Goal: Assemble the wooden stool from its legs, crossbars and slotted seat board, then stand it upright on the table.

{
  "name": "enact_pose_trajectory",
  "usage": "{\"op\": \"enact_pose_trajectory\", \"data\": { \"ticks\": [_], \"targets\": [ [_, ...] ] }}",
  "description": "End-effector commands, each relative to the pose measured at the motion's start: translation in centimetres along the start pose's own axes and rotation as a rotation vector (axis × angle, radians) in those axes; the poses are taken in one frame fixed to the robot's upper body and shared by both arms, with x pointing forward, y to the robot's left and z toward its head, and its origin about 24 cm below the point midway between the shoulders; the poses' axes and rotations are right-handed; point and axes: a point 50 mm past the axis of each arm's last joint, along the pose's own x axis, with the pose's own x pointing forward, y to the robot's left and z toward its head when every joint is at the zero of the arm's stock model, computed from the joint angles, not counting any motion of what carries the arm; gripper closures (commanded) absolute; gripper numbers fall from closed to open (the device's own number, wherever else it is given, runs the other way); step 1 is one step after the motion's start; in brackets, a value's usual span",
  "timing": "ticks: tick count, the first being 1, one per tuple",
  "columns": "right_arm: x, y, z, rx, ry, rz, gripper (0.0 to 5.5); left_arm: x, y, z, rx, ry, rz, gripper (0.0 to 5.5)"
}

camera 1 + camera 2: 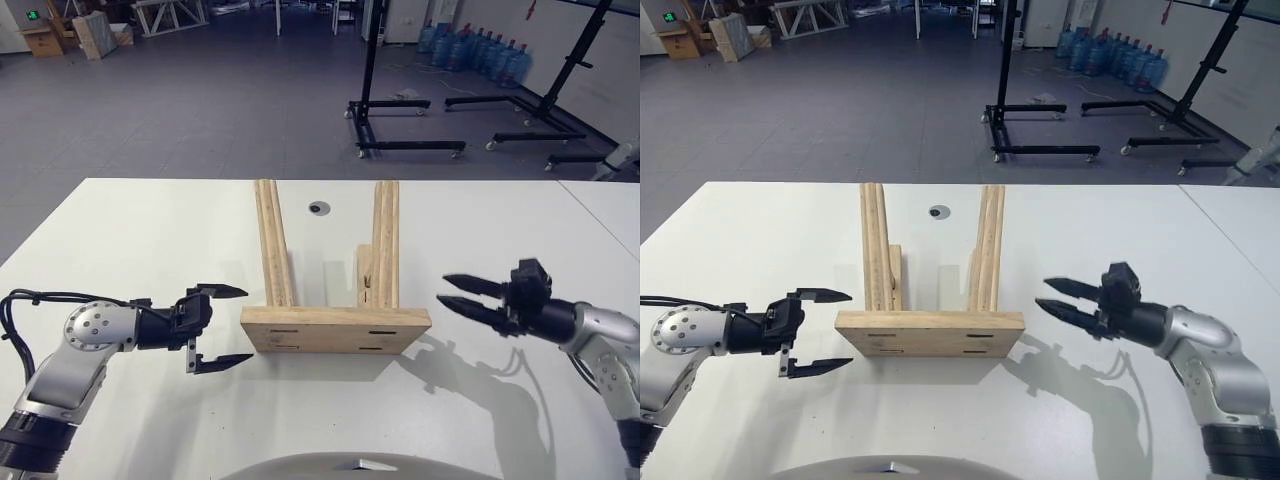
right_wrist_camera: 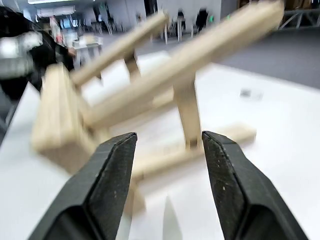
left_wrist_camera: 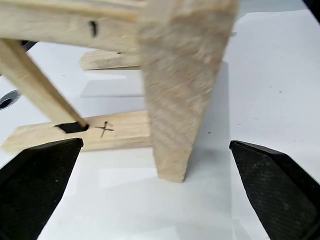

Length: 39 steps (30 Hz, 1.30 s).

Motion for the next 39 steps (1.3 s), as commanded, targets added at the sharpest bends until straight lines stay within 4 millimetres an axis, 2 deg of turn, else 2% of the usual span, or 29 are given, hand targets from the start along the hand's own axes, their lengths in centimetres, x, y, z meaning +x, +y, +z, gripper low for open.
{"op": "enact_pose_trajectory", "data": {
  "ticks": [1,11,16,19,24,29,33,35,37,39],
  "targets": [
    [0.3,0.3,-0.8,-0.083,0.101,0.086,3.12,0.7,-0.3,0.0,-0.012,0.003,-0.025,0.1],
    [5.1,2.3,-0.6,-0.06,0.052,0.245,3.12,1.9,0.2,-0.2,-0.02,-0.016,-0.065,0.1],
    [6.3,2.5,0.0,-0.071,0.036,0.257,3.07,2.2,0.4,-0.4,-0.026,-0.028,-0.073,0.83],
    [6.4,2.5,0.0,-0.082,0.052,0.276,3.07,2.4,0.6,-0.4,-0.022,-0.044,-0.065,1.35],
    [6.7,2.5,1.0,-0.092,0.053,0.337,3.85,2.7,1.1,-0.3,-0.038,-0.093,-0.083,2.07],
    [7.2,2.4,2.1,-0.087,0.022,0.375,3.98,2.9,1.0,0.3,-0.067,-0.161,-0.149,2.87],
    [6.9,2.0,1.3,-0.048,-0.008,0.396,4.0,2.9,1.5,0.8,-0.144,-0.259,-0.172,3.47],
    [6.8,1.9,0.9,0.015,-0.031,0.42,4.0,2.6,1.7,1.4,-0.194,-0.333,-0.183,3.75],
    [6.3,2.2,0.7,0.13,-0.051,0.462,4.0,2.2,1.4,3.0,-0.247,-0.445,-0.205,3.98],
    [4.8,3.2,1.2,0.325,-0.047,0.575,4.0,1.4,0.7,4.7,-0.338,-0.558,-0.234,4.11]
  ]
}}
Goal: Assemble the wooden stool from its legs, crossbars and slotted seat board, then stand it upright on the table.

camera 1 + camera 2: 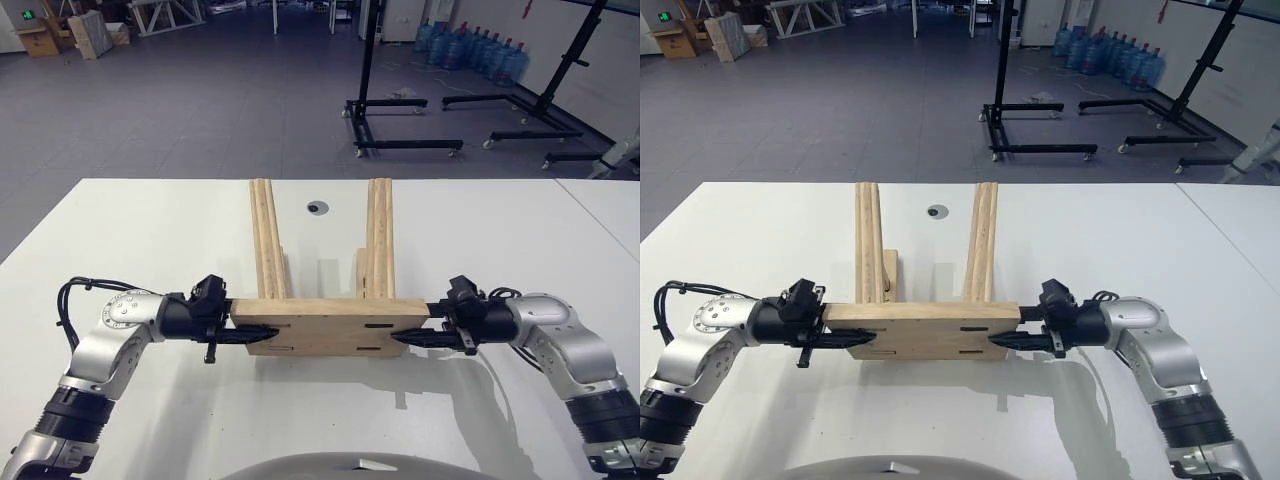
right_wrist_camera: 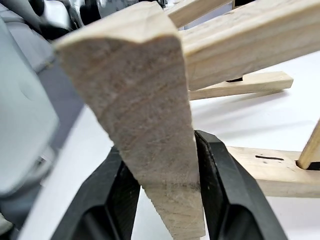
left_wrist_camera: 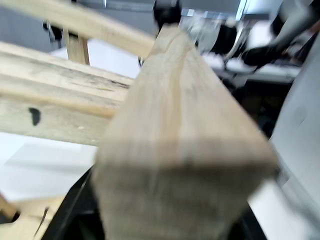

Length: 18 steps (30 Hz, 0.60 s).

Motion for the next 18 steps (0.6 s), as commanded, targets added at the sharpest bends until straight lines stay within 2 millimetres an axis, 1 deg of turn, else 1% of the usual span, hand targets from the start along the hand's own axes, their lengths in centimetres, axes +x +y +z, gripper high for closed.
{"op": "enact_pose_trajectory", "data": {
  "ticks": [1,3,5,7,8,9,11,13,15,17,18],
  "targets": [
    [-1.1,2.5,0.5,0.376,-0.072,0.18,4.0,0.6,-2.5,3.6,-0.131,-0.251,-0.066,4.16],
    [-2.0,3.9,2.0,0.549,-0.076,0.268,4.0,0.9,-4.9,5.4,-0.223,-0.335,-0.126,4.22],
    [-2.8,5.1,3.9,0.695,-0.063,0.351,4.0,1.0,-6.6,6.8,-0.31,-0.383,-0.153,4.22],
    [-3.7,6.2,7.1,0.853,-0.013,0.447,4.0,1.1,-8.5,8.2,-0.447,-0.427,-0.169,4.22],
    [-4.0,6.6,8.3,0.902,0.007,0.474,4.0,1.2,-9.2,8.6,-0.5,-0.443,-0.169,4.22],
    [-4.3,6.9,9.6,0.965,0.015,0.499,4.0,1.4,-9.5,9.2,-0.539,-0.476,-0.15,4.22],
    [-4.7,7.1,11.0,1.053,0.012,0.525,4.0,1.6,-9.5,9.6,-0.569,-0.513,-0.096,4.22],
    [-5.0,7.2,11.4,1.141,-0.001,0.531,4.0,1.7,-9.3,9.2,-0.611,-0.521,-0.025,4.22],
    [-5.4,7.3,10.9,1.244,-0.029,0.512,4.0,1.5,-8.4,8.1,-0.688,-0.498,0.06,4.22],
    [-5.6,7.4,10.2,1.342,-0.072,0.511,4.0,1.0,-6.9,7.2,-0.751,-0.479,0.151,4.22],
    [-5.6,7.4,9.8,1.375,-0.085,0.518,3.99,0.8,-5.8,6.8,-0.777,-0.474,0.209,4.22]
  ]
}}
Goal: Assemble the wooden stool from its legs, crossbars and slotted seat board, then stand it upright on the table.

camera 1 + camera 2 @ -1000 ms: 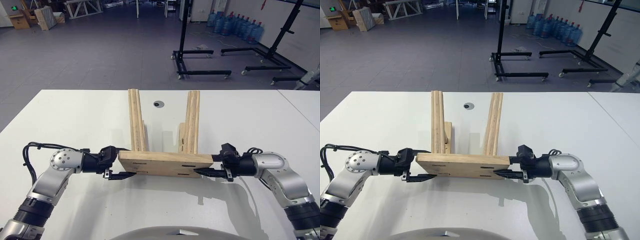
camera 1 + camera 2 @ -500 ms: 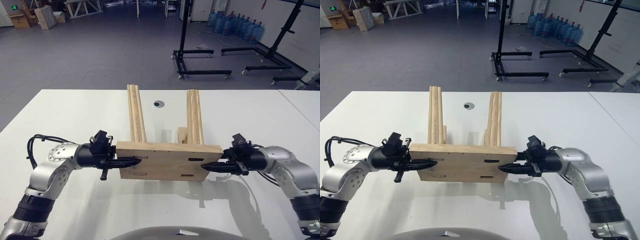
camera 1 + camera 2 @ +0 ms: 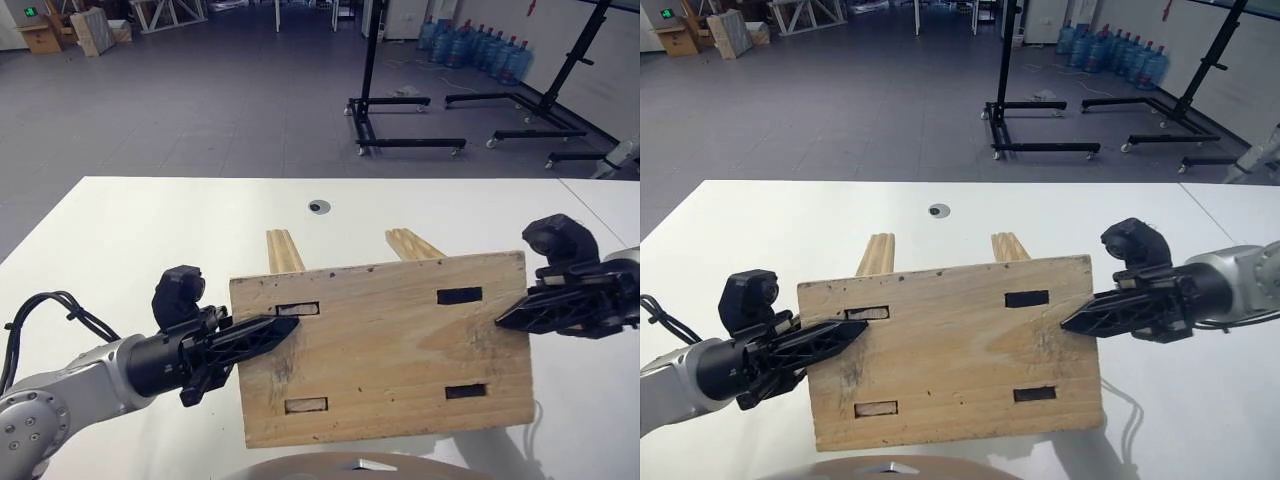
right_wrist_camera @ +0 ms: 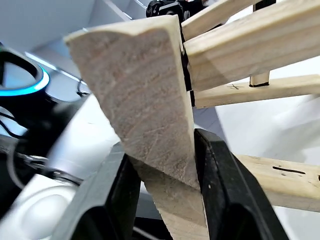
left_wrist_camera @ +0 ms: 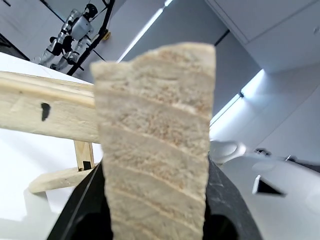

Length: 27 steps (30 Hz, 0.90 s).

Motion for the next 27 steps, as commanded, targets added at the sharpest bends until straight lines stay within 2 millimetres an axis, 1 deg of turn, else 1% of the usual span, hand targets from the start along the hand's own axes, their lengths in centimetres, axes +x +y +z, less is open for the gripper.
{"op": "enact_pose_trajectory", "data": {
  "ticks": [1,3,5,7,8,10,11,12,14,15,19,20,23,25,27],
  "targets": [
    [0.3,-0.3,-2.6,0.504,-0.109,0.357,3.99,-1.0,3.1,3.3,-0.046,-0.137,0.199,4.22],
    [0.4,-1.6,-2.9,0.532,-0.134,0.359,3.98,-1.2,4.8,4.2,-0.083,-0.139,0.296,4.22],
    [0.4,-3.4,-3.2,0.56,-0.179,0.354,3.96,-1.5,6.5,4.7,-0.122,-0.116,0.43,4.22],
    [0.7,-5.0,-4.0,0.585,-0.215,0.346,3.93,-2.0,7.8,5.0,-0.163,-0.081,0.526,4.22],
    [1.0,-5.8,-4.3,0.593,-0.226,0.345,3.92,-2.3,8.1,4.8,-0.185,-0.049,0.542,3.82],
    [1.3,-7.2,-4.3,0.603,-0.256,0.343,3.92,-2.4,8.5,4.3,-0.229,0.008,0.522,3.44],
    [1.5,-7.6,-4.2,0.607,-0.259,0.345,3.92,-2.3,8.4,4.1,-0.242,0.038,0.498,3.2],
    [1.6,-7.8,-4.1,0.606,-0.262,0.347,3.92,-2.2,8.3,4.0,-0.249,0.06,0.477,3.11],
    [1.8,-8.0,-3.8,0.599,-0.263,0.343,3.92,-2.3,7.8,4.2,-0.258,0.096,0.403,2.65],
    [1.8,-8.4,-3.7,0.591,-0.275,0.321,3.92,-2.4,7.6,4.1,-0.264,0.112,0.383,2.54],
    [1.3,-9.1,-3.3,0.557,-0.317,0.245,3.92,-2.5,7.2,3.7,-0.269,0.14,0.373,1.91],
    [1.2,-9.1,-3.0,0.538,-0.33,0.229,3.45,-2.6,7.2,3.8,-0.263,0.132,0.383,1.74],
    [0.8,-9.0,-1.3,0.483,-0.36,0.209,2.88,-2.8,7.2,3.8,-0.246,0.088,0.421,1.27],
    [0.2,-8.6,-0.2,0.447,-0.386,0.203,2.44,-2.9,7.2,4.2,-0.226,0.032,0.438,0.91],
    [-0.3,-8.0,0.5,0.421,-0.402,0.204,2.04,-3.1,7.2,4.6,-0.199,-0.011,0.455,0.55]
  ]
}}
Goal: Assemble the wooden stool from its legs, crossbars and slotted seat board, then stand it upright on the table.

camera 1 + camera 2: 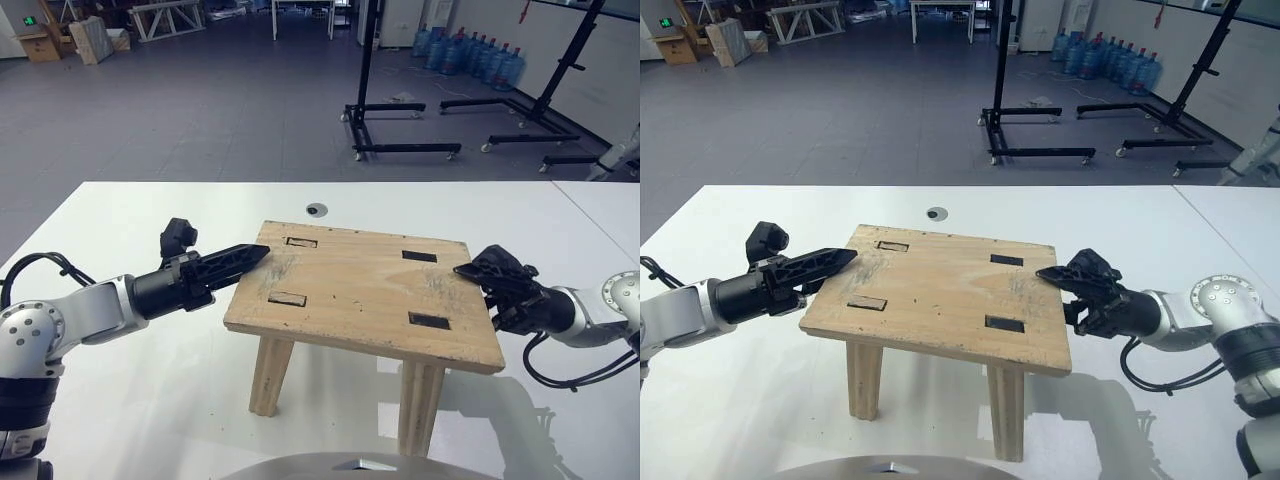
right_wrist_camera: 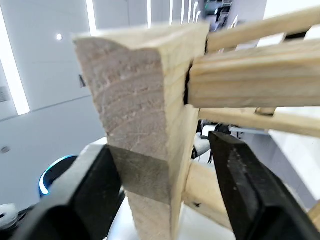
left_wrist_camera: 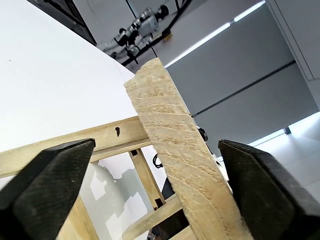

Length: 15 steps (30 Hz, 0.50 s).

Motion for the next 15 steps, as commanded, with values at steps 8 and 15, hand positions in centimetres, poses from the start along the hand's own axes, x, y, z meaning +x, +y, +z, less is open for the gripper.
{"op": "enact_pose_trajectory", "data": {
  "ticks": [8,15],
  "targets": [
    [-1.6,3.1,0.7,-0.155,-0.097,0.02,2.04,-0.4,-0.2,0.8,0.071,-0.173,0.053,0.55],
    [-2.4,0.5,-2.9,-0.3,-0.218,-0.017,2.04,-1.5,0.4,-1.4,0.022,-0.198,0.041,0.55]
  ]
}}
